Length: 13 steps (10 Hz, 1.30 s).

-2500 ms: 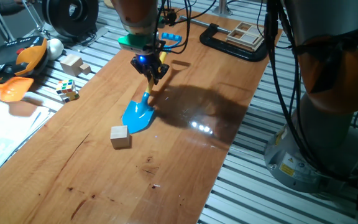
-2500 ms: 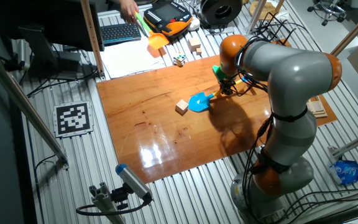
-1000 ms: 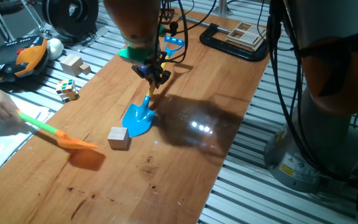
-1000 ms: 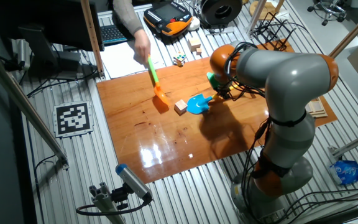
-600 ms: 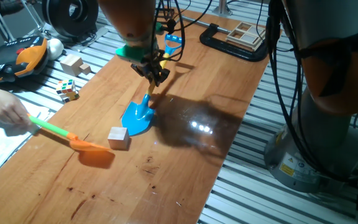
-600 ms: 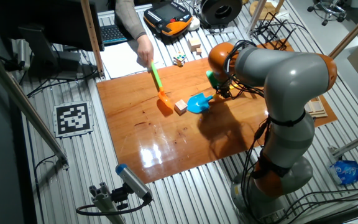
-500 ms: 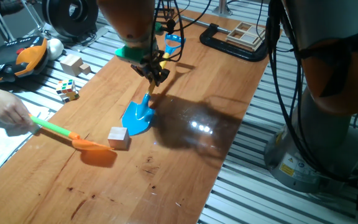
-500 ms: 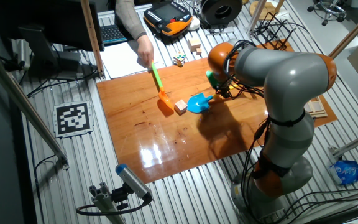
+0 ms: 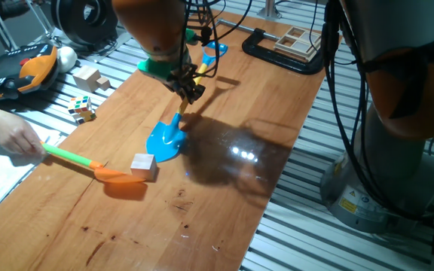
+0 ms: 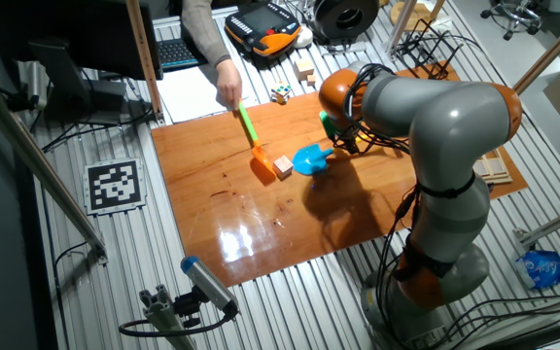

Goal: Use a shovel to scoop up an object

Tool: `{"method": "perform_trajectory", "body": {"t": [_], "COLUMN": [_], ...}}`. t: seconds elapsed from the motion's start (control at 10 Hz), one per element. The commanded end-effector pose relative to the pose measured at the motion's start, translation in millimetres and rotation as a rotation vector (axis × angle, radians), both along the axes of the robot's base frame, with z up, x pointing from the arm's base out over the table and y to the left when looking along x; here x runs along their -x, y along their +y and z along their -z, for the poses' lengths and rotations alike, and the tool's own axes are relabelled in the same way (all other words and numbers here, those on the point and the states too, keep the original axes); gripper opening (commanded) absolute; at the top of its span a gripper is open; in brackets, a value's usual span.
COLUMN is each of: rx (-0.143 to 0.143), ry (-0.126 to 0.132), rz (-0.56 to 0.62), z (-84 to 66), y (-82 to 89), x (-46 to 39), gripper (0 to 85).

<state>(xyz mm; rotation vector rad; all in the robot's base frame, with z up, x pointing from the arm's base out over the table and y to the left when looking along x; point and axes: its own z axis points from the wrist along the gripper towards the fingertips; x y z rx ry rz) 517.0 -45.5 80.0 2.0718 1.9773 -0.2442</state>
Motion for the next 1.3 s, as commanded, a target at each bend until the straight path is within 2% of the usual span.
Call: {"method": "perform_trajectory", "body": {"t": [0.0, 0.3, 0.7, 1.2], "rx": [0.002, -0.004, -0.036, -0.017], "ry": [-0.001, 0.000, 0.002, -0.016], "rz": [0.005, 0.001, -0.028, -0.054], "z": [-0.1, 0.5, 2.5, 4.7], "y": [-0.2, 1.4, 4.1, 7.7], "x": [0.1, 0.2, -0.4, -0.3], "gripper": [0.0, 0.0, 0.0, 0.0]}}
